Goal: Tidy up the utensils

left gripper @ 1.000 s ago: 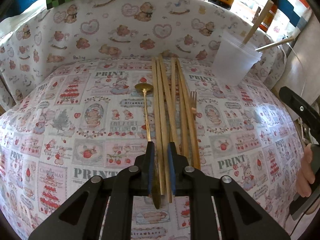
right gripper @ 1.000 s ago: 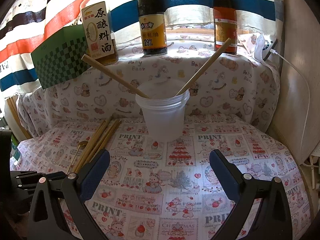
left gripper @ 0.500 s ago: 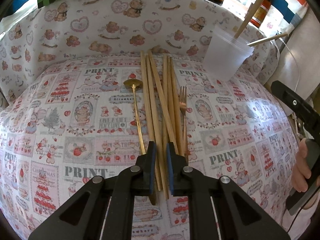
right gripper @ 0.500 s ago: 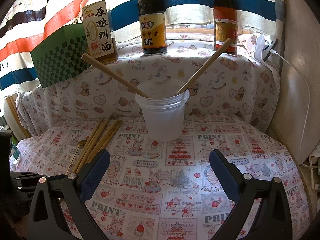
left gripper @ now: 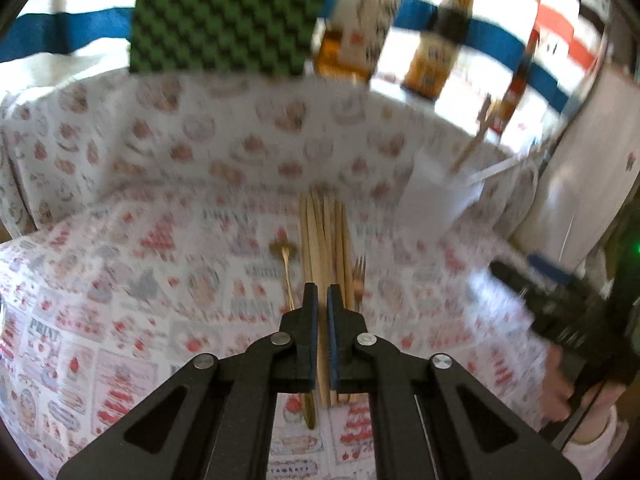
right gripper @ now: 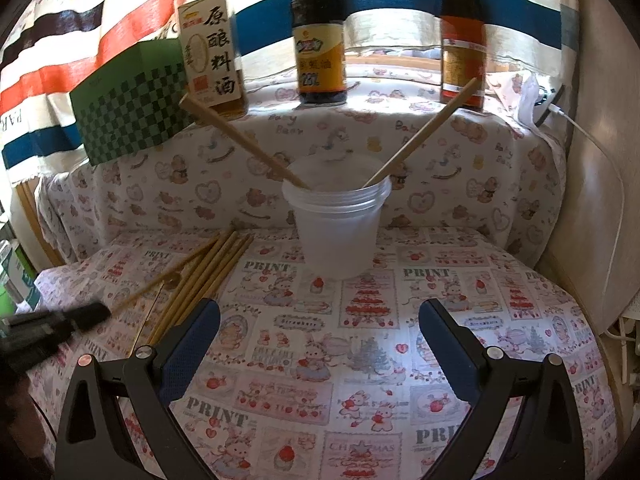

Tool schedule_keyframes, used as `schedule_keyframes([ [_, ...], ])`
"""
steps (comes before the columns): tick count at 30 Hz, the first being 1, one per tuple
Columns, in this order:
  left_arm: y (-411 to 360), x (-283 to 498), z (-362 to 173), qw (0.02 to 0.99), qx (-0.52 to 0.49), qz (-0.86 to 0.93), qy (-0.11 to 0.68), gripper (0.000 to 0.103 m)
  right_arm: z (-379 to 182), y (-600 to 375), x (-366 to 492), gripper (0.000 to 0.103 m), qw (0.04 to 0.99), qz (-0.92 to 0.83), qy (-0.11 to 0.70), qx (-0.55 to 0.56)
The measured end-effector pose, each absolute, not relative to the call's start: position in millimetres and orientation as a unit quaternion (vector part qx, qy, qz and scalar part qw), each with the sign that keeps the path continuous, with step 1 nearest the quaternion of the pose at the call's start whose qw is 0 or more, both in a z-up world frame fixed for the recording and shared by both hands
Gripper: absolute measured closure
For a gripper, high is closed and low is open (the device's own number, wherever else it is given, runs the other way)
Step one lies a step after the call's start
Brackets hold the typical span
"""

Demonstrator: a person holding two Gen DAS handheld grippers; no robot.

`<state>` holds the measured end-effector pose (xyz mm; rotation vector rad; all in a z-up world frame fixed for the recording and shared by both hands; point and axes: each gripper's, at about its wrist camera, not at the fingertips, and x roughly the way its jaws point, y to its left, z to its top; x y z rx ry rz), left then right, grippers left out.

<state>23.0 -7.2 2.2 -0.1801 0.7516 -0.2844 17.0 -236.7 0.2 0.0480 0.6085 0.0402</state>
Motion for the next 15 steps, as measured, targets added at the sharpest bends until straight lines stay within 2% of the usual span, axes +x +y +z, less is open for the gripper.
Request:
schedule_keyframes([
  [7,14,6,30,0.944,-0.117,-0.125,0.282,0.103,-11,-215,18,0.002,0.941,0.070,0.331,0.004],
  [10,6,12,28,0.942,-0.084,-0.116,0.304,0.103,-15,-205,18,0.002,0.933,0.099,0.345,-0.003],
  [15,-18,30,-6,0.910,-0.024,-0.131,0.393,0.103,-17,-197,15,0.002,0.936,0.086,0.339,-0.030],
])
